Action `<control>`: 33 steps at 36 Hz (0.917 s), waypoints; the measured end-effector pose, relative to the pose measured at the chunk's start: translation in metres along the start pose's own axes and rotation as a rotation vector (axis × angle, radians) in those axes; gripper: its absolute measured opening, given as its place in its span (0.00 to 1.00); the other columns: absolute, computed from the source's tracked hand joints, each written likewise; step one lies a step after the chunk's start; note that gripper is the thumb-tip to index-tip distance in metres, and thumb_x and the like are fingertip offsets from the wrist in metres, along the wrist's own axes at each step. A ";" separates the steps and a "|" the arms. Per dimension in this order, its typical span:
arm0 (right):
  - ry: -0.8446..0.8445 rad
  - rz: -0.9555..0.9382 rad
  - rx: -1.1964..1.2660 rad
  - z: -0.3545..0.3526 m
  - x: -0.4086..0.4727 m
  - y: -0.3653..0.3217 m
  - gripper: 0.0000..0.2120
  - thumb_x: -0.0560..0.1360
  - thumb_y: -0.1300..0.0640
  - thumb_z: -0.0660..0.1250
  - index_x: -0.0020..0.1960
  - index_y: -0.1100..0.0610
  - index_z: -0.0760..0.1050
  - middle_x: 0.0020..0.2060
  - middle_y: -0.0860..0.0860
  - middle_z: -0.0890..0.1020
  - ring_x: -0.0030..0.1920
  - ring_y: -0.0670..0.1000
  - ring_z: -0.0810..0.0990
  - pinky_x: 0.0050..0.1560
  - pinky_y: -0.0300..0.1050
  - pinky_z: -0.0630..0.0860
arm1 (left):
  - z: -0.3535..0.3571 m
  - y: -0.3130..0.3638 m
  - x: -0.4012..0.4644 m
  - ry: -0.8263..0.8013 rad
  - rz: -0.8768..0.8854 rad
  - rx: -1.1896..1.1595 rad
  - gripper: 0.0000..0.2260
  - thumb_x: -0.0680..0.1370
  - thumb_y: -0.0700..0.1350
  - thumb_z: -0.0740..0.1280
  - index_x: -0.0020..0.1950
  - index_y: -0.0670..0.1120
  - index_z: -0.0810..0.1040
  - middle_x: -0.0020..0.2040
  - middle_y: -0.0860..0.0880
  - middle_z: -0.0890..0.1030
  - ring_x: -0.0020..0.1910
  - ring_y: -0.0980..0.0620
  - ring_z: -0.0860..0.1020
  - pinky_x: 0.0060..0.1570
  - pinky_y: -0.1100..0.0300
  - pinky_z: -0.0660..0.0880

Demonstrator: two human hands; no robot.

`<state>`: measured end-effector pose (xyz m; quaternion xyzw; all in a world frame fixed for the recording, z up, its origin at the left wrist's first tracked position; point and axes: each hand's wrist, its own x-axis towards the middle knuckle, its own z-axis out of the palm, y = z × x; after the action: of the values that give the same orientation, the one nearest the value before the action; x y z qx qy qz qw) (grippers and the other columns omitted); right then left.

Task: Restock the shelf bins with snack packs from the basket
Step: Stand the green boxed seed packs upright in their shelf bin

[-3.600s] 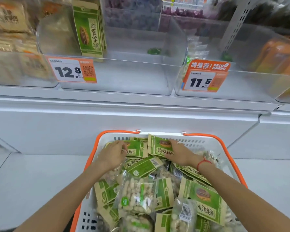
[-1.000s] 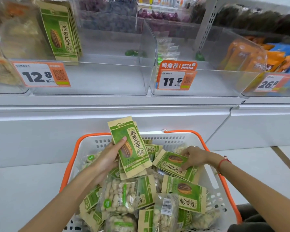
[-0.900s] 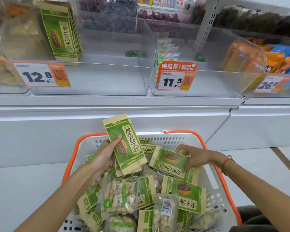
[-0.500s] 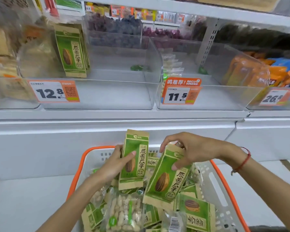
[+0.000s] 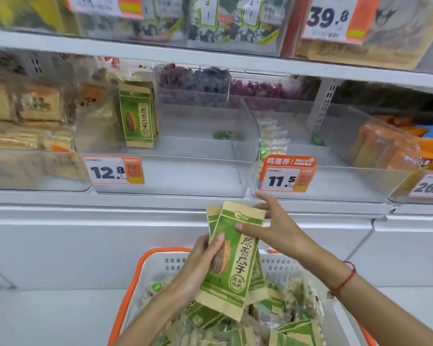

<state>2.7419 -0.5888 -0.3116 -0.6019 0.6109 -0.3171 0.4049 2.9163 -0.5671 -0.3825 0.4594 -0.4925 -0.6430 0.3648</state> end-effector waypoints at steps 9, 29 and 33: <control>-0.338 -0.222 -0.013 0.010 -0.025 -0.058 0.20 0.79 0.54 0.63 0.66 0.44 0.59 0.57 0.38 0.75 0.54 0.30 0.75 0.51 0.27 0.73 | -0.004 0.066 -0.018 0.278 0.454 0.043 0.15 0.75 0.61 0.52 0.57 0.59 0.68 0.49 0.63 0.79 0.49 0.74 0.75 0.44 0.78 0.69; 0.221 -0.850 -0.490 0.035 0.107 -0.143 0.31 0.70 0.54 0.74 0.68 0.49 0.63 0.60 0.50 0.73 0.63 0.53 0.69 0.56 0.49 0.71 | -0.146 0.198 0.008 0.374 0.700 0.807 0.25 0.69 0.47 0.75 0.63 0.56 0.71 0.58 0.62 0.78 0.60 0.65 0.74 0.64 0.56 0.70; 0.217 -0.740 -0.536 0.052 0.147 -0.145 0.29 0.67 0.54 0.76 0.64 0.49 0.67 0.55 0.52 0.72 0.57 0.56 0.72 0.52 0.53 0.74 | -0.170 0.192 0.044 0.525 0.593 0.966 0.24 0.67 0.51 0.77 0.57 0.61 0.69 0.52 0.61 0.81 0.54 0.58 0.79 0.56 0.51 0.75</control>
<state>2.8646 -0.7406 -0.2261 -0.8260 0.4545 -0.3323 0.0286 3.0675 -0.7065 -0.2223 0.5589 -0.7282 -0.0848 0.3876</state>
